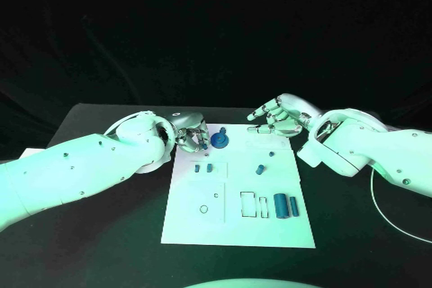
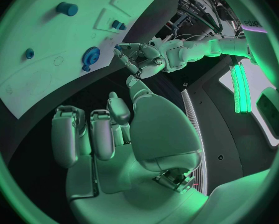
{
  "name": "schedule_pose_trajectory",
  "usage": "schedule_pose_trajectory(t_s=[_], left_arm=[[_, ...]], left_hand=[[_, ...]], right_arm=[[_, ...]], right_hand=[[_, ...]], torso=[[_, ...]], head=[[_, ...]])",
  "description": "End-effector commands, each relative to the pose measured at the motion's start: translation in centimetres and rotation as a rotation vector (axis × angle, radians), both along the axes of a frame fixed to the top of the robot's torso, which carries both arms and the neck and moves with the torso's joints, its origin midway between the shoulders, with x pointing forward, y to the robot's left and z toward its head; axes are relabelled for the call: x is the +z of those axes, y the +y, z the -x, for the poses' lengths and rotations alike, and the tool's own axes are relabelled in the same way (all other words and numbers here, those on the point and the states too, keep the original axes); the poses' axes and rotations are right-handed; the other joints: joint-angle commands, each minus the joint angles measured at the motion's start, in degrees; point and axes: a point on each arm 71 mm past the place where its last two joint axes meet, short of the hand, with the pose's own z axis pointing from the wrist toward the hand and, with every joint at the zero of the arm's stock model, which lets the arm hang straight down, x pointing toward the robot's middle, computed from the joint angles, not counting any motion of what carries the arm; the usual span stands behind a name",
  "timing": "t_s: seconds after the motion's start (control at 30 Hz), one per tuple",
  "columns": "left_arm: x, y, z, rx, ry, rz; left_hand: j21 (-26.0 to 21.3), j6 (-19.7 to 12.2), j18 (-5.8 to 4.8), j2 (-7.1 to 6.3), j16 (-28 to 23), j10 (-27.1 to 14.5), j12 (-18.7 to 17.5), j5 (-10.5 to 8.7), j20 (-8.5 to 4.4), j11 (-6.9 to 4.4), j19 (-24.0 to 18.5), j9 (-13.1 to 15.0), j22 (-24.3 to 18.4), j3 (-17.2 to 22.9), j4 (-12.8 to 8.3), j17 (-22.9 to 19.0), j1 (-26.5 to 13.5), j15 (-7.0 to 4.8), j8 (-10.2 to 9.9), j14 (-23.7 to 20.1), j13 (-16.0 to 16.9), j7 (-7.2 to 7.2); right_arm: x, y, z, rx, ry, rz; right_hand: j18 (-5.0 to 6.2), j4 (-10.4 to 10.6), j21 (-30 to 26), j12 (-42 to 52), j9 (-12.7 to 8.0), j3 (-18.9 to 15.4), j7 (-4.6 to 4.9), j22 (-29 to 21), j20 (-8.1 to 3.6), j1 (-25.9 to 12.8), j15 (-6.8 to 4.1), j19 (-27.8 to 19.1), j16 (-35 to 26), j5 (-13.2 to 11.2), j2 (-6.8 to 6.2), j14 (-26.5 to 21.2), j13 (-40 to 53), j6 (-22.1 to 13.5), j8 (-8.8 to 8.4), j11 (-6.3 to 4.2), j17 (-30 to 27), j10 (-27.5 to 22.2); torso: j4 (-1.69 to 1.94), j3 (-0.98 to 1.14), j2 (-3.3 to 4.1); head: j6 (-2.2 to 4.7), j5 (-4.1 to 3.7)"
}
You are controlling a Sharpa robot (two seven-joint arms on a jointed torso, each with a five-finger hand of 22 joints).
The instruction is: Assemble the parts on the task board
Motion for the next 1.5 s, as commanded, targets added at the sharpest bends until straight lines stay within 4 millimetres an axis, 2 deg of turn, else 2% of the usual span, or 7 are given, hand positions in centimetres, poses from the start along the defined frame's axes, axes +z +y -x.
schedule_pose_trajectory(t_s=[0.03,0.43,1.1,1.5], left_arm=[[-0.3,0.4,-0.2,0.025,0.045,-0.011],[-1.3,0.3,-0.4,0.023,0.089,-0.047],[-1.5,-0.6,-0.3,0.011,0.091,-0.027],[-2.1,-0.6,-0.6,0.025,0.128,-0.085]], left_hand=[[0.29,0.61,-0.44,-0.06,0.25,1.04,-0.38,0.11,-0.31,-0.81,0.75,0.08,0.16,0.4,-0.24,-0.11,-0.67,-0.16,0.04,1.64,0.05,-0.1],[0.39,0.75,-0.45,-0.06,0.26,1.21,-0.37,0.12,-0.33,-0.87,0.76,0.1,0.26,0.54,-0.41,-0.2,-0.77,-0.21,0.05,1.62,0.14,-0.17],[0.38,0.77,-0.45,-0.07,0.25,1.24,-0.38,0.11,-0.34,-0.87,0.75,0.1,0.27,0.56,-0.44,-0.25,-0.86,-0.22,0.04,1.6,0.17,-0.15],[0.14,0.92,-0.41,-0.22,0.19,1.23,-0.64,-0.12,-0.33,-0.88,0.61,0.1,0.18,0.14,-0.36,-0.63,-2.1,-0.21,-0.08,1.49,0.39,-0.09]], right_arm=[[0.0,0.1,0.1,0.012,0.0,0.004],[0.0,0.1,0.1,0.014,0.0,0.004],[0.0,0.2,0.1,0.015,0.0,0.004],[0.0,0.2,0.1,0.015,0.0,0.004]], right_hand=[[0.35,0.07,-0.31,0.31,0.07,-0.3,0.01,-0.05,-0.03,0.11,0.0,-0.2,-0.38,0.33,0.6,3.84,0.05,0.24,0.4,-0.2,4.55,-0.22],[0.35,0.07,-0.31,0.31,0.07,-0.3,0.01,-0.05,-0.03,0.11,0.0,-0.2,-0.38,0.33,0.6,3.84,0.05,0.24,0.4,-0.2,4.55,-0.22],[0.35,0.07,-0.31,0.31,0.07,-0.3,0.01,-0.05,-0.03,0.11,0.0,-0.2,-0.38,0.33,0.6,3.84,0.05,0.24,0.4,-0.2,4.55,-0.22],[0.35,0.07,-0.31,0.31,0.07,-0.3,0.01,-0.05,-0.03,0.11,0.0,-0.2,-0.38,0.33,0.6,3.84,0.05,0.24,0.4,-0.2,4.55,-0.22]], torso=[[-0.03,-0.02,0.07],[-0.11,-0.03,0.12],[-0.08,0.02,0.1],[-0.14,0.03,0.11]], head=[[-0.07,0.01],[-0.36,-0.03],[-0.53,-0.09],[-0.7,-0.13]])
